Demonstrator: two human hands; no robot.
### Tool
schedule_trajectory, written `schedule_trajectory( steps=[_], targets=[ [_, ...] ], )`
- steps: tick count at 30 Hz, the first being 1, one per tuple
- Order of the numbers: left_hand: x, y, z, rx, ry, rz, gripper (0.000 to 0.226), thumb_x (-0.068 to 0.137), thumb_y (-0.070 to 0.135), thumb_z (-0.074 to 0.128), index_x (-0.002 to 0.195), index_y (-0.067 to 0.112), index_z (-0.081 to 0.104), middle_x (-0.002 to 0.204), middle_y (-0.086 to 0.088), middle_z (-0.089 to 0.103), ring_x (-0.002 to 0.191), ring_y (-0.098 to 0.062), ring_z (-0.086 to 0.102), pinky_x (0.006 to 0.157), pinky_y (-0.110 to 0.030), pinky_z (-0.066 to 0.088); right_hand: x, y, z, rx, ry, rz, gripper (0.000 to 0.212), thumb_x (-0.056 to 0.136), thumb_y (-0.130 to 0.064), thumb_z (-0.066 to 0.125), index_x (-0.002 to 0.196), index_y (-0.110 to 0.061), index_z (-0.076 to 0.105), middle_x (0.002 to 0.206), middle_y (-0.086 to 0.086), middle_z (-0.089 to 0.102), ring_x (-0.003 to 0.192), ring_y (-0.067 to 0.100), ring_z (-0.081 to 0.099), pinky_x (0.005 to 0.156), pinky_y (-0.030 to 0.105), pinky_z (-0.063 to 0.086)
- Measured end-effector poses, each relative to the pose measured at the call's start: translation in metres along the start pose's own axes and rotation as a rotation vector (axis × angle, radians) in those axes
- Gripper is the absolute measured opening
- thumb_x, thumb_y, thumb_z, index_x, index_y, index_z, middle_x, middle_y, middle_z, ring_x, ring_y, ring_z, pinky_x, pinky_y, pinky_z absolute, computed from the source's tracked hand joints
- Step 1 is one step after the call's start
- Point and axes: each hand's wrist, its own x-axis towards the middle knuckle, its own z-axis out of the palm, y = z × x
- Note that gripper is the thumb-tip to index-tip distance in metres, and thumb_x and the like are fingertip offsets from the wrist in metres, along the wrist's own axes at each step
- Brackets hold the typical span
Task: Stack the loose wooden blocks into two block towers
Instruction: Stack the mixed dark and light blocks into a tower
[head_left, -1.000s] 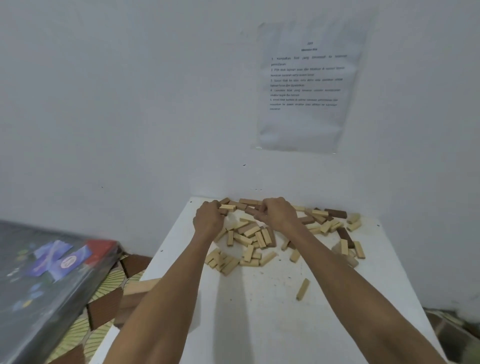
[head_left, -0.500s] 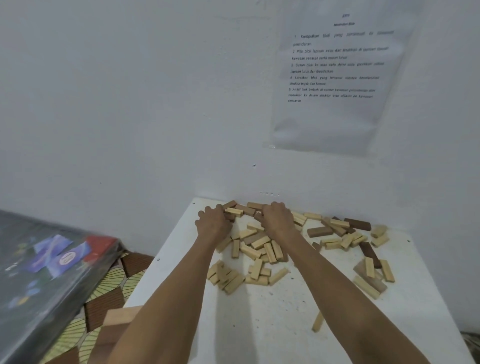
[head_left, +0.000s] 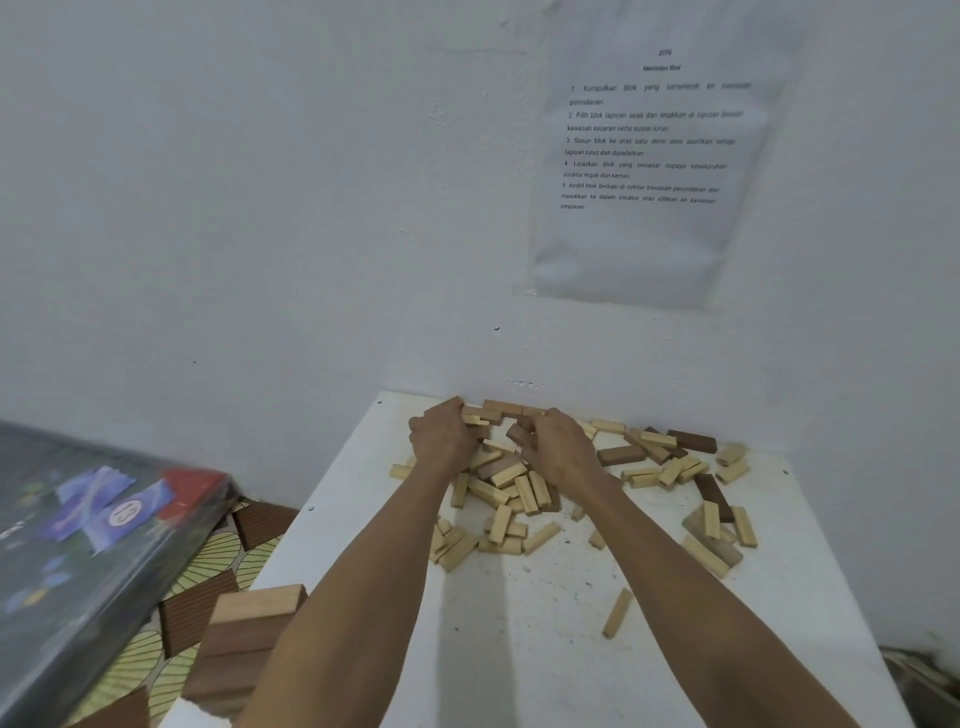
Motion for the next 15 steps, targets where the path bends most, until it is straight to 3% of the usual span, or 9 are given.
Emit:
schedule_trajectory(
  steps=[4,9,12,15],
  targets=[
    [-0.003,0.006,-0.004,0.135,-0.003,0.118,0.012,0.092,0.027,0.063,0.097,0.017,0.062,0.121,0.003,0.06,0.11,-0.025,0.06,0.079,-0.029,0.034,-0.012,-0.001,-0.006,0.019,0.004,-0.023,0.034,0.102,-0.036,0.057,0.125,-0.014,0.066,0.122,0.008,0.058,0.109,0.026,0.06,0.084,0.041,0.054],
    [-0.008,0.005,-0.012,0.02,-0.027,0.112,0.037,0.08,0.041,0.08,0.103,0.021,0.06,0.103,0.003,0.07,0.098,-0.022,0.066,0.071,-0.028,0.045,-0.014,-0.001,-0.005,0.01,-0.006,-0.034,0.032,0.103,-0.037,0.056,0.122,-0.013,0.066,0.122,0.008,0.057,0.108,0.027,0.06,0.084,0.043,0.055],
    [-0.009,-0.002,-0.022,-0.024,-0.096,0.152,0.036,0.077,0.035,0.069,0.109,0.025,0.057,0.095,0.012,0.071,0.092,-0.017,0.065,0.07,-0.028,0.052,-0.015,0.001,-0.005,0.029,0.018,-0.024,0.03,0.101,-0.033,0.058,0.123,-0.014,0.066,0.121,0.008,0.058,0.11,0.027,0.06,0.084,0.042,0.054],
    [-0.008,-0.01,-0.028,0.008,-0.186,0.208,0.026,0.089,0.036,0.075,0.104,0.023,0.059,0.09,0.022,0.059,0.09,-0.011,0.056,0.074,-0.024,0.045,-0.012,-0.004,-0.006,0.065,0.035,-0.005,0.032,0.101,-0.037,0.058,0.121,-0.014,0.068,0.115,0.008,0.064,0.105,0.026,0.062,0.079,0.038,0.054]
  ],
)
